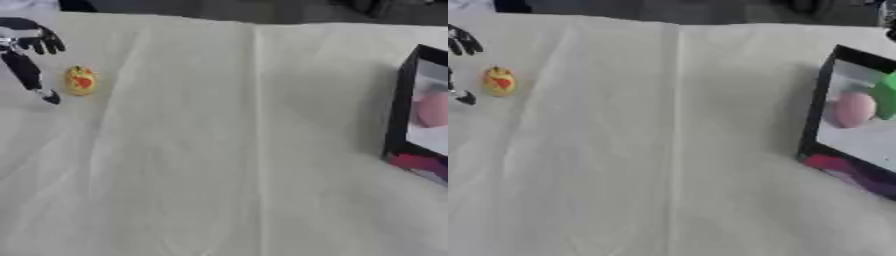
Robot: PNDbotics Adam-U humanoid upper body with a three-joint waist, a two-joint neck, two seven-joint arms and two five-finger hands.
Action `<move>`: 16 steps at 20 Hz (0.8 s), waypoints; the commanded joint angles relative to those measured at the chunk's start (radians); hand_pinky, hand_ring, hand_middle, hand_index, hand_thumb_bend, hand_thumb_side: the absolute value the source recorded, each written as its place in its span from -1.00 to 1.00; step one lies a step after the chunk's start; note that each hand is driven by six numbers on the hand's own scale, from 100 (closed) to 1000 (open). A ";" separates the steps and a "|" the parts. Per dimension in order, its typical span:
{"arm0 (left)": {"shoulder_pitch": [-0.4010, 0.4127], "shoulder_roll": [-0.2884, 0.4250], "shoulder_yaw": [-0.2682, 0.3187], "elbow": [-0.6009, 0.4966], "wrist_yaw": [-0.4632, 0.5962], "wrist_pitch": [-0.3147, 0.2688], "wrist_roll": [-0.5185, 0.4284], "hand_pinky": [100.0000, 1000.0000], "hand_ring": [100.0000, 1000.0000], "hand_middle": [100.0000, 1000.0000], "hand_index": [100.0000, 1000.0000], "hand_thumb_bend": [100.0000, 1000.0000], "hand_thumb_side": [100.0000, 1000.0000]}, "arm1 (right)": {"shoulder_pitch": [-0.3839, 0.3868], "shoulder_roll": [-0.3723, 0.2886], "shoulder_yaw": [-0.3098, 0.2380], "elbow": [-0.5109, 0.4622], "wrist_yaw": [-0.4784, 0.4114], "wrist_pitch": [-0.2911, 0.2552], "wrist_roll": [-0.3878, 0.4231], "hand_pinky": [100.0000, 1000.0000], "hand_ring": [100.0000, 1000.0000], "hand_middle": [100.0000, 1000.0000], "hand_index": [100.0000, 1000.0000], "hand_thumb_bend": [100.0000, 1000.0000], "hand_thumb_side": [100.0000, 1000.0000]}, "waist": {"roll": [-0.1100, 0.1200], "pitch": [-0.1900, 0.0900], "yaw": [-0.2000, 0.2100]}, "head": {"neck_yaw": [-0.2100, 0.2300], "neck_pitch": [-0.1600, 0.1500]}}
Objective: Pick up the objects with one hand, pass them to the other hand, and then place them into the box on the other side of the table.
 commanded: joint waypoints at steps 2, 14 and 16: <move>-0.010 0.005 0.023 0.015 -0.016 0.022 0.063 0.76 0.62 0.50 0.68 -0.03 -1.00 | -0.013 -0.018 -0.005 -0.006 -0.008 -0.004 -0.005 0.60 0.34 0.31 0.61 -0.70 -0.61 | 0.000 -0.014 -0.009 | 0.012 -0.012; -0.002 -0.022 0.044 0.059 0.068 0.042 0.192 0.73 0.60 0.48 0.63 -0.52 -1.00 | -0.039 -0.004 0.010 -0.009 -0.018 -0.003 0.008 0.60 0.32 0.29 0.60 -0.70 -0.59 | -0.006 0.012 -0.040 | 0.036 -0.037; -0.002 -0.024 0.045 0.064 0.079 0.042 0.204 0.72 0.59 0.47 0.61 -0.56 -1.00 | -0.042 -0.002 0.012 -0.008 -0.020 -0.002 0.009 0.60 0.32 0.29 0.60 -0.70 -0.59 | -0.006 0.014 -0.042 | 0.038 -0.038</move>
